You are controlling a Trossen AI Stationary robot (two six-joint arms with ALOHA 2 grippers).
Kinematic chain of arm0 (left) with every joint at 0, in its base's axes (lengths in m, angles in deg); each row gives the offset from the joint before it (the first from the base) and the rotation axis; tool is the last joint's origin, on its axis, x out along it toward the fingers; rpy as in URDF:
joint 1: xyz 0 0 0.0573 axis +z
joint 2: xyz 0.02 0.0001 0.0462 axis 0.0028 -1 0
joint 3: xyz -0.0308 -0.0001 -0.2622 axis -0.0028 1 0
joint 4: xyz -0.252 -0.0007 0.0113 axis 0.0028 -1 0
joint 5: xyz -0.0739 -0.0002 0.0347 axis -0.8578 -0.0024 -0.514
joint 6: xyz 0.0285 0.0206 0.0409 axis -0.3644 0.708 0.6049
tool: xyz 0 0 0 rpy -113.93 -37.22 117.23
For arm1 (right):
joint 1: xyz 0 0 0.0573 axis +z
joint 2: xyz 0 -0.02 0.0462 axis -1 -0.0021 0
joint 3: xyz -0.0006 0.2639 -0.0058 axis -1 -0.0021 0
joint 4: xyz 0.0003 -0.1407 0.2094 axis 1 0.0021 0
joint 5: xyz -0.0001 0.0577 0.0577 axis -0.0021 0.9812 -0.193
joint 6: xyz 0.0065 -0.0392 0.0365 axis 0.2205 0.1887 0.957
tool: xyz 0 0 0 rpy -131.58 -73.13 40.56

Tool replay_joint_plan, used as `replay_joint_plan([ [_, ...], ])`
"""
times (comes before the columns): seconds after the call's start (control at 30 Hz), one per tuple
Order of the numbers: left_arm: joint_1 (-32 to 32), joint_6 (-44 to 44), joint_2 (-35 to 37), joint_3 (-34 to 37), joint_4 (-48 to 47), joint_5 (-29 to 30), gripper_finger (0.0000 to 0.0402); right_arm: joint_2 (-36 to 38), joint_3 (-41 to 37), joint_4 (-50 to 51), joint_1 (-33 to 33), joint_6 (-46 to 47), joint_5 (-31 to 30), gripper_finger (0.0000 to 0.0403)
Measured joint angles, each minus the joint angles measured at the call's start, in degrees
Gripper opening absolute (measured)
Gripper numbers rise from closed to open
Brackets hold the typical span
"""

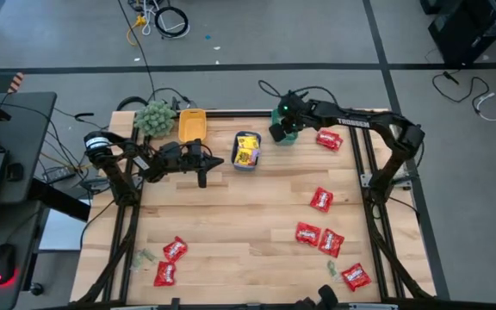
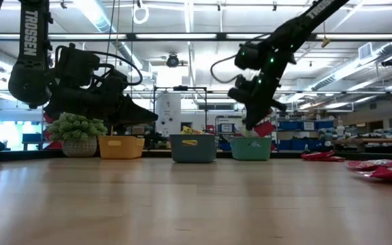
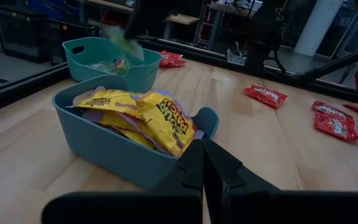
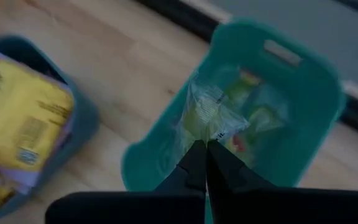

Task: Sort candy
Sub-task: Put the green gummy into the green bin

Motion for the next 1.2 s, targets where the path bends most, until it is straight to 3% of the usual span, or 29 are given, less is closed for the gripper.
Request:
replay_joint_plan([
  [0.4, 0.0, 0.0, 0.0, 0.0, -0.2, 0.0, 0.0001, -8.2, 0.0, -1.7, -1.3, 3.6, 1.0, 0.0015],
  [0.67, 0.0, 0.0, 0.0, 0.0, -0.3, 0.0, 0.0001, -6.1, 1.9, 0.8, -1.1, 2.5, 4.1, 0.0104],
  [0.83, 0.0, 0.0, 0.0, 0.0, -0.4, 0.0, 0.0001, -2.3, 6.5, 8.5, 0.4, -5.6, 5.0, 0.0153],
  [0.93, 0.0, 0.2, 0.0, 0.0, -0.4, 0.0, 0.0001, 1.2, 7.7, 11.5, 3.7, -9.9, 5.1, 0.0123],
  [1.07, 0.0, 1.1, 0.0, 0.0, -0.4, 0.0, 0.0001, 6.4, 4.2, 12.7, 11.2, -13.3, 5.1, 0.0023],
  [1.2, 0.0, 1.1, 0.0, 0.0, -0.4, -0.6, 0.0001, 12.0, -4.0, 12.6, 22.5, -8.2, 5.1, 0.0008],
])
